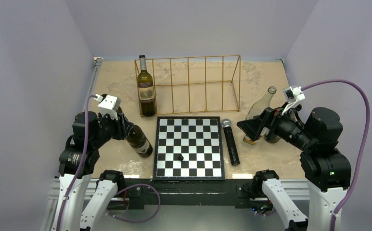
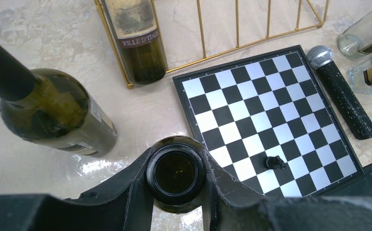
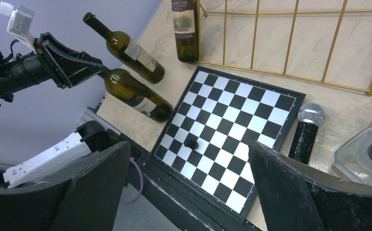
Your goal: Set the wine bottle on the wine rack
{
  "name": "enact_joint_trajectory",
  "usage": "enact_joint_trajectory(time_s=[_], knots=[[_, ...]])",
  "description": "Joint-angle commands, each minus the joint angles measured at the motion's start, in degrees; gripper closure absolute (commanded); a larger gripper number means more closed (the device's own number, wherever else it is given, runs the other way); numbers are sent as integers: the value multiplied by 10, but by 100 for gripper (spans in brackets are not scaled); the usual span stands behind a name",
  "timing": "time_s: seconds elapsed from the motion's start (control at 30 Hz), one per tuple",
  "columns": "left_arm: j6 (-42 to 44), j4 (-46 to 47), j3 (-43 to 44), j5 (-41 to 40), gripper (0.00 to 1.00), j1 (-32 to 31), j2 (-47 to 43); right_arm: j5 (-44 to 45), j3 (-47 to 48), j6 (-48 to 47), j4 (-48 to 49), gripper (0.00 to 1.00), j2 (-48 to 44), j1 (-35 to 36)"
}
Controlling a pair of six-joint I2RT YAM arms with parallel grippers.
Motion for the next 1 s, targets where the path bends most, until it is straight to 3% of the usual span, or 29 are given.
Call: enact_joint_trajectory(time_s=[0.0,0.13,0.4,0.8,0.97], knots=[[-5,37,78,-30,100,-2,3,-8,-1,7,18,3,-12,2],[-6,40,158,-12,100,-2,29,-7,1,12,19,3,-18,1],[-72,116,260,116,100,-2,105,-6,-1,14,20,3,-28,2],[-124,219,345,114,100,-6,252,-4,-10,25,30,3,-29,2],[-106,202,413,91,100,-22,345,-1,-14,28,29,3,-32,2]])
